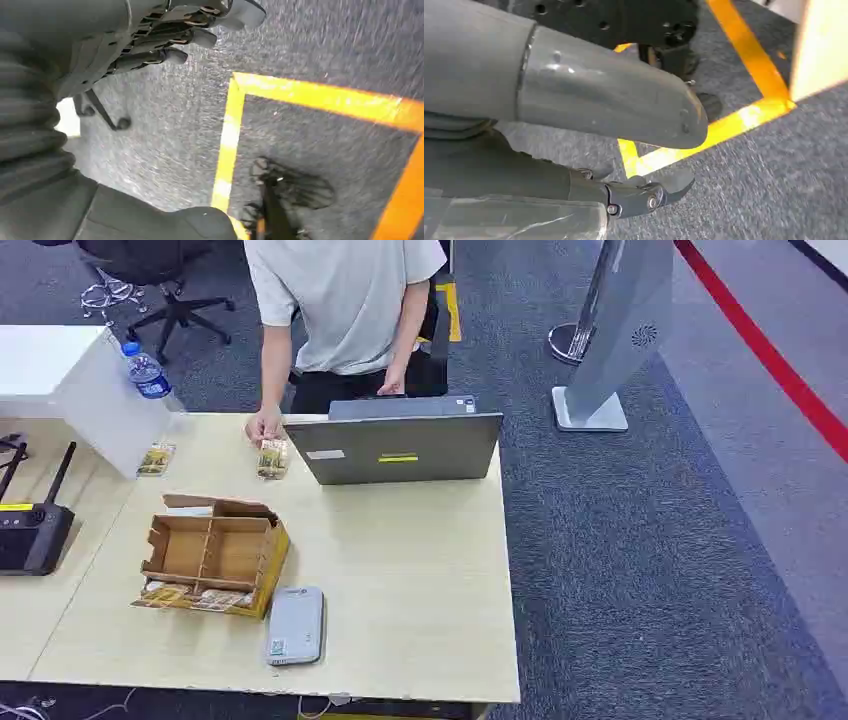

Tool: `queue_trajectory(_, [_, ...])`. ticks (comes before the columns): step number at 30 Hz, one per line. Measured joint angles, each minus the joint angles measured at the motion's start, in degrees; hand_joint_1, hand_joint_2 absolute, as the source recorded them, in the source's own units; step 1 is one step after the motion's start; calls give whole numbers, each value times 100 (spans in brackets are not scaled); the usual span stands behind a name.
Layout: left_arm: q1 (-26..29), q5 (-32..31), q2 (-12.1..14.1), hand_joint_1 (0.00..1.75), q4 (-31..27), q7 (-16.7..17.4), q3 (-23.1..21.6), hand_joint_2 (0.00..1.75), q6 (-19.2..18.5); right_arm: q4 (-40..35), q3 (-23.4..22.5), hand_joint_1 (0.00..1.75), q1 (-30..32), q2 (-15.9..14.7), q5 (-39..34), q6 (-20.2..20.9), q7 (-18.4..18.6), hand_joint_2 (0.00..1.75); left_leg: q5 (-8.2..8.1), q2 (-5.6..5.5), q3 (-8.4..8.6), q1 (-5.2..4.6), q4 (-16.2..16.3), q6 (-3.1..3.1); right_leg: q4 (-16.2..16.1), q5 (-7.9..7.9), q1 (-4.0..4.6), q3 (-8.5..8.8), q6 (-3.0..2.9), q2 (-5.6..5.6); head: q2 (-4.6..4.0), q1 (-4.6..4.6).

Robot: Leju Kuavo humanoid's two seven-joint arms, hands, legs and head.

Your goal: Pass the card to the sensor for recognition and then transmit it.

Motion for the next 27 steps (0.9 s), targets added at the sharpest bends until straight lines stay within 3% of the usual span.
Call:
queue_trajectory(6, [129,0,-205,0,-94,0,-913,175,0,-138,955,0,138,0,0,0,0,0,0,0,0,0,0,0,0,0,0,0,0,0,0,0])
queue_trajectory(7, [149,0,-234,0,-109,0,-1048,175,0,-157,1095,0,160,0,0,0,0,175,0,0,-1,0,0,0,0,0,0,0,0,-1,0,-2])
queue_trajectory(11, [203,4,-345,0,-164,0,-1560,175,0,-225,1657,0,213,0,-7,-2,0,175,0,0,-1,0,0,0,0,0,0,0,0,0,0,0])
queue_trajectory(13, [179,44,-352,0,-164,-2,-1488,175,11,-218,1904,0,184,-2,-100,-59,0,175,0,0,-1,1,0,0,0,0,1,0,0,0,0,0])
queue_trajectory(14, [156,72,-341,0,-164,-9,-1409,175,29,-214,2007,0,162,-2,-157,-98,0,0,0,0,0,1,0,0,0,0,1,0,0,-1,0,0])
queue_trajectory(17, [80,194,-308,0,-164,-59,-1125,175,46,-177,2320,0,69,-26,-336,-218,-4,0,1,0,1,1,0,-1,0,1,1,0,-1,-1,0,0])
queue_trajectory(18, [54,245,-293,0,-164,-83,-998,0,46,-160,2427,0,38,-39,-395,-260,-9,0,4,0,1,2,0,-4,0,1,1,0,-1,-1,0,0])
queue_trajectory(19, [28,295,-286,0,-164,-116,-878,0,44,-144,2515,0,12,-48,-443,-308,-11,0,4,0,0,2,0,-4,1,1,2,1,-1,-1,0,0])
queue_trajectory(20, [-1,352,-277,0,-164,-140,-747,175,44,-120,2598,0,-17,-57,-491,-352,-11,0,5,-1,0,2,0,-4,1,1,2,1,-1,-1,0,0])
queue_trajectory(27, [-197,829,-140,0,-164,-464,349,175,-138,48,3090,0,-201,-142,-789,-634,-13,0,5,0,0,1,0,-4,1,1,1,0,-1,-1,0,0])
